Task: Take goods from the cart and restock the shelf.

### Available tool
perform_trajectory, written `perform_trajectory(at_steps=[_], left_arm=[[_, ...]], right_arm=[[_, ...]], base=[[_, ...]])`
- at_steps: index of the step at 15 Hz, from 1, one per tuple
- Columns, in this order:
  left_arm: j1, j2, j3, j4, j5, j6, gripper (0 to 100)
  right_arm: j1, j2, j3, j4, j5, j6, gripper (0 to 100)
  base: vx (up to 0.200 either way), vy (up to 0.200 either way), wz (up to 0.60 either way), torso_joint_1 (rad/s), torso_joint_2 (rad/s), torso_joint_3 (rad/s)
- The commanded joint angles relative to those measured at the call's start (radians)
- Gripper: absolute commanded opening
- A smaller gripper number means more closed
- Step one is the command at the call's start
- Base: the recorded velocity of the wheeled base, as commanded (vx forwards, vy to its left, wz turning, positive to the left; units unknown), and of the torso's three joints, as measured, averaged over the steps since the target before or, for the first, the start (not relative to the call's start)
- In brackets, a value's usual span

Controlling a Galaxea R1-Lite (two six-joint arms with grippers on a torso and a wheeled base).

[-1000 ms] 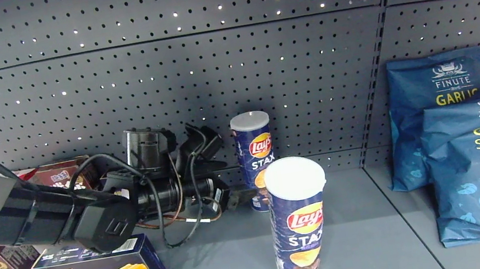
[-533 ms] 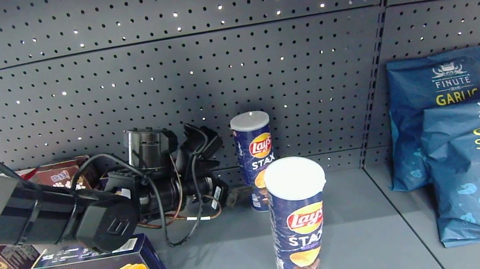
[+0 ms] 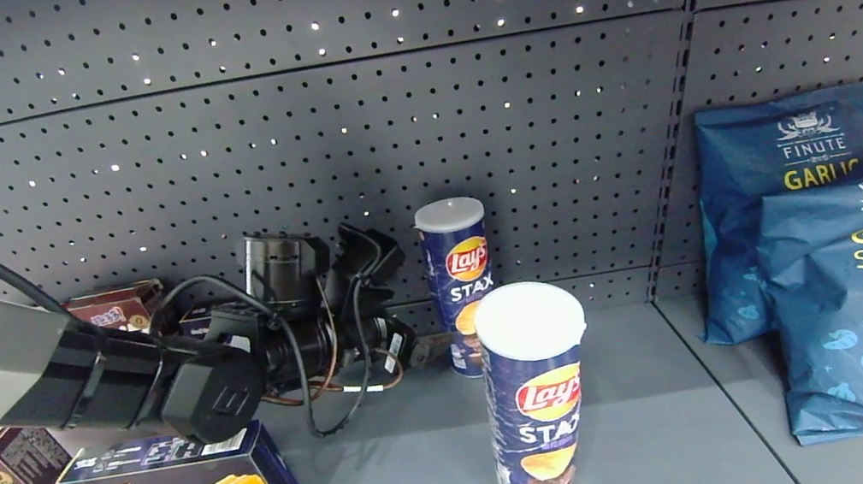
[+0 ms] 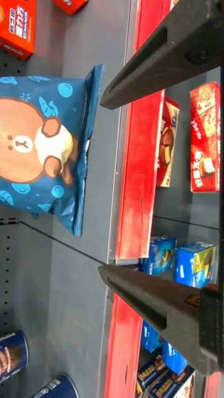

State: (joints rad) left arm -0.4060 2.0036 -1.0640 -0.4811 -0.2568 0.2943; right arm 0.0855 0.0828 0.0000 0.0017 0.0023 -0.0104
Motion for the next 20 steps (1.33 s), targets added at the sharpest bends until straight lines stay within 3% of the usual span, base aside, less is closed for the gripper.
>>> perform_trajectory(at_steps=[1,11,20], left_arm=[[-0.002,0.021,-0.016,-0.001,0.002,0.0,100],[0.007,-0.025,0.059,-0.057,0.002,0.014,100],[0.001,-0.013,0.047,-0.057,0.143,0.011,100]], right_arm=[[0.0,0.002,0.0,0.0,0.001,0.0,100],[0.0,0.002,0.0,0.0,0.001,0.0,100],[0.0,0.002,0.0,0.0,0.001,0.0,100]], base=[[0.0,0.0,0.0,0.0,0.0,0.0],[0.0,0.0,0.0,0.0,0.0,0.0],[0.0,0.0,0.0,0.0,0.0,0.0]])
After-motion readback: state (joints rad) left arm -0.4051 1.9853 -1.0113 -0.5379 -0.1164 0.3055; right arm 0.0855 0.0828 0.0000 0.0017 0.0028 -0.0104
